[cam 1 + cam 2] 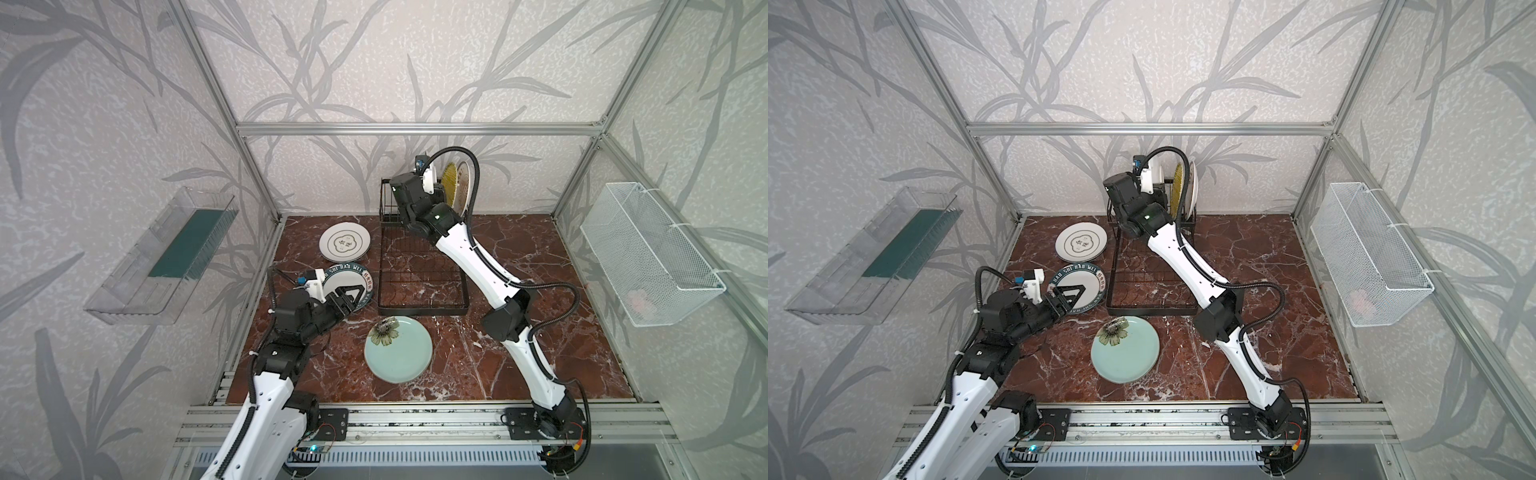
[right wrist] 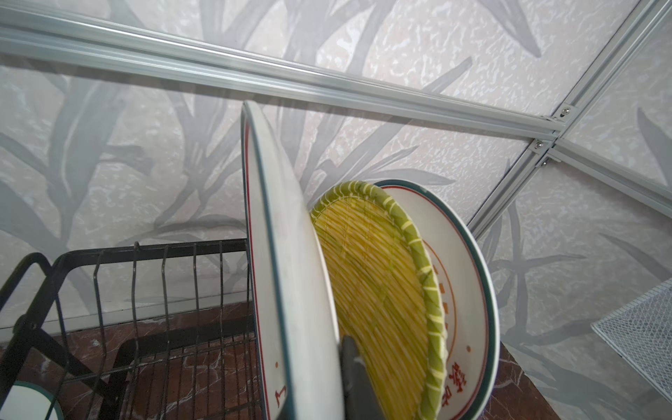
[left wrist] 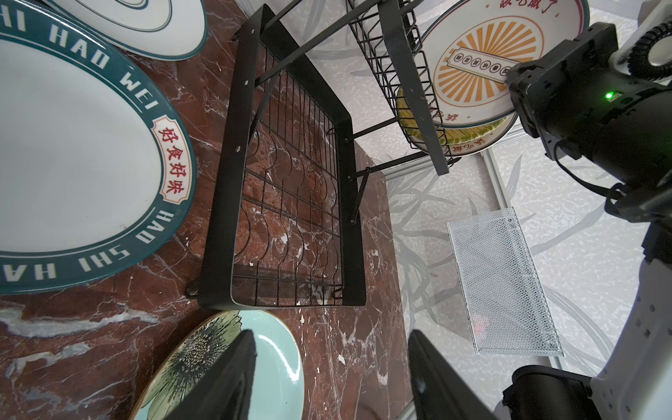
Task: Load plates into a dish rack
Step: Place the plate on the dish rack.
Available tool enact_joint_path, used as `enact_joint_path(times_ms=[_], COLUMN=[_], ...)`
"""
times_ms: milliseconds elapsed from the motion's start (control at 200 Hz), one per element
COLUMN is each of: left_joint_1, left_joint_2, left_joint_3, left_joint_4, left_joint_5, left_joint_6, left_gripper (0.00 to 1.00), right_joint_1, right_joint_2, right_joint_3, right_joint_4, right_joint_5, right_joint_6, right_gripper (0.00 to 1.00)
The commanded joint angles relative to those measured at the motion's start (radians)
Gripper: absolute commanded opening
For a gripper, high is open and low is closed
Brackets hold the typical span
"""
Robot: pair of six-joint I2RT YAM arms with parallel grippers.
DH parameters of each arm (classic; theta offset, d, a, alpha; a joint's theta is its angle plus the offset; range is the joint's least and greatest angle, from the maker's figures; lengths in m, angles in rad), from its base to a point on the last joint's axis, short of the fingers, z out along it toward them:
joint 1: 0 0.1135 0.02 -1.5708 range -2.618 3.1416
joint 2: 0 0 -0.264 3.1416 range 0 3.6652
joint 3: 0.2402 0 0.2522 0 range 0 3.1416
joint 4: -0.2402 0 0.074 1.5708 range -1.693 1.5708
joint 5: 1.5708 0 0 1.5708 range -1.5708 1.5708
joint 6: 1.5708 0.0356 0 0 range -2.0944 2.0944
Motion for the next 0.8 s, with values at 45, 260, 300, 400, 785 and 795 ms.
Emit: enact_joint_path(times_ms=[45,260,300,400,785,795], left_joint_1=[-0.002,-0.002,-0.002,-0.002,-0.002,-0.002], left_joint_2=[-0.012,-0.014,-0.012,-0.014,-0.02,-0.02], left_joint_3=[-0.015,-0.015,-0.017,-0.019,-0.022,-0.022], left_joint_4=[-0.001,-0.002,-0.001,-0.001,-0.005,-0.005], left_joint_5=[0.01,0.01,0.011,0.011,0.006,0.005], left_joint_6=[0.0,0.003,0.002,0.0,-0.003,-0.003], left_gripper=[0.65,0.65,0.65,0.65,0.65,0.65], right_joint_1=[0.005,0.003,0.003,0.001,-0.012,-0.014], right_joint_2=[0.004,0.015,0.018,0.021,0.024,0.024], right_joint_3=[0.007,0.009,0.008,0.009,-0.009,-0.009], right_joint_4=[0.011,0.011,0.01,0.005,-0.035,-0.034], right_joint_5=[0.046,0.049,0.049,0.048,-0.003,-0.004], right_joint_6=[0.045,0.049,0.051,0.055,0.114,0.114], right_gripper=[0.0,0.0,0.0,0.0,0.27,0.28])
